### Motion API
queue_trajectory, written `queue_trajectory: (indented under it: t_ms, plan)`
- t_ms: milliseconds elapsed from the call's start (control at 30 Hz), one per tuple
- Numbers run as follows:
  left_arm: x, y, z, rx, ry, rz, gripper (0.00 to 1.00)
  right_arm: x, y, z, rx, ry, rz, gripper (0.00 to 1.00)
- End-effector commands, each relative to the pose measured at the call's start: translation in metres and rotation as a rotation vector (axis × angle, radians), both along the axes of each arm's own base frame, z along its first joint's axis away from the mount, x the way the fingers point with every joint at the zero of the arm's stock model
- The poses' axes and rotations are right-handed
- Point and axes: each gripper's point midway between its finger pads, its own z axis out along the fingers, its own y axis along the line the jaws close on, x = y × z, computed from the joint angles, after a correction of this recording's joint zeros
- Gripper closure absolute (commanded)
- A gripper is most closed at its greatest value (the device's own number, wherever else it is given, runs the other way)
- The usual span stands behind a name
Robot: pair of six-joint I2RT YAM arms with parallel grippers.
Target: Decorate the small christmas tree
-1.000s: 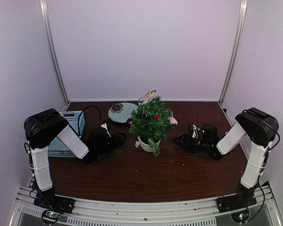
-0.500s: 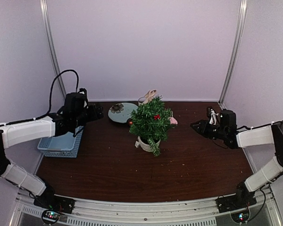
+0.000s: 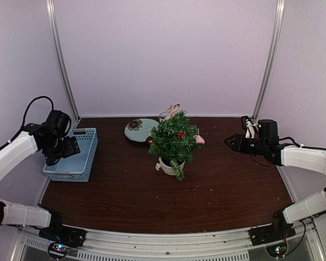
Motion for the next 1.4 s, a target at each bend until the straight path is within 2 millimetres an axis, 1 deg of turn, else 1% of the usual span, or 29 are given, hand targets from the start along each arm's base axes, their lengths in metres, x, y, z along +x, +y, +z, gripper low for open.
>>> queue_trajectory:
  t_ms: [0, 67, 133, 200, 267, 400, 467, 733, 767, 967, 1067, 1133, 1200, 1267, 1367]
  plan:
    - [-0.023, 0.023, -0.030, -0.022, 0.187, 0.130, 0.06, 0.002, -0.002, 0.011, -0.006, -0.025, 0.002, 0.61]
    - [-0.020, 0.026, -0.039, -0.030, 0.214, 0.147, 0.11, 0.001, -0.001, 0.012, -0.002, -0.027, 0.005, 0.61]
    - [-0.014, 0.028, -0.045, -0.021, 0.228, 0.143, 0.18, 0.000, -0.001, 0.013, 0.000, -0.027, 0.008, 0.61]
    - [-0.008, 0.028, -0.051, -0.011, 0.244, 0.130, 0.25, -0.001, -0.001, 0.014, 0.001, -0.028, 0.010, 0.60]
    - [-0.003, 0.028, -0.058, -0.001, 0.270, 0.119, 0.31, -0.002, -0.001, 0.014, -0.001, -0.028, 0.009, 0.60]
    - [0.000, 0.027, -0.076, 0.003, 0.321, 0.124, 0.39, -0.003, -0.002, 0.015, -0.002, -0.029, 0.005, 0.60]
    - [0.000, 0.029, -0.081, 0.007, 0.331, 0.138, 0.44, -0.002, -0.002, 0.015, 0.000, -0.030, 0.006, 0.60]
    - [0.011, 0.023, -0.110, -0.067, 0.363, 0.171, 0.61, -0.001, -0.002, 0.013, 0.002, -0.027, 0.002, 0.60]
    - [0.013, 0.022, -0.114, -0.074, 0.369, 0.172, 0.63, 0.000, -0.001, 0.013, 0.002, -0.027, 0.003, 0.60]
    - [0.024, 0.016, -0.132, -0.114, 0.381, 0.178, 0.65, 0.000, -0.002, 0.015, -0.004, -0.028, 0.001, 0.60]
    - [0.033, 0.010, -0.140, -0.144, 0.371, 0.173, 0.71, 0.001, -0.002, 0.014, -0.004, -0.026, -0.001, 0.60]
    - [0.041, 0.006, -0.143, -0.171, 0.356, 0.169, 0.77, 0.001, -0.002, 0.014, -0.002, -0.026, 0.001, 0.60]
    - [0.050, 0.002, -0.142, -0.190, 0.322, 0.161, 0.85, 0.001, -0.002, 0.014, -0.005, -0.025, -0.001, 0.60]
    - [0.062, 0.001, -0.136, -0.198, 0.271, 0.148, 0.91, 0.001, -0.003, 0.013, -0.007, -0.026, -0.002, 0.60]
    - [0.075, 0.004, -0.119, -0.176, 0.200, 0.120, 0.98, 0.001, -0.003, 0.013, -0.009, -0.027, -0.004, 0.60]
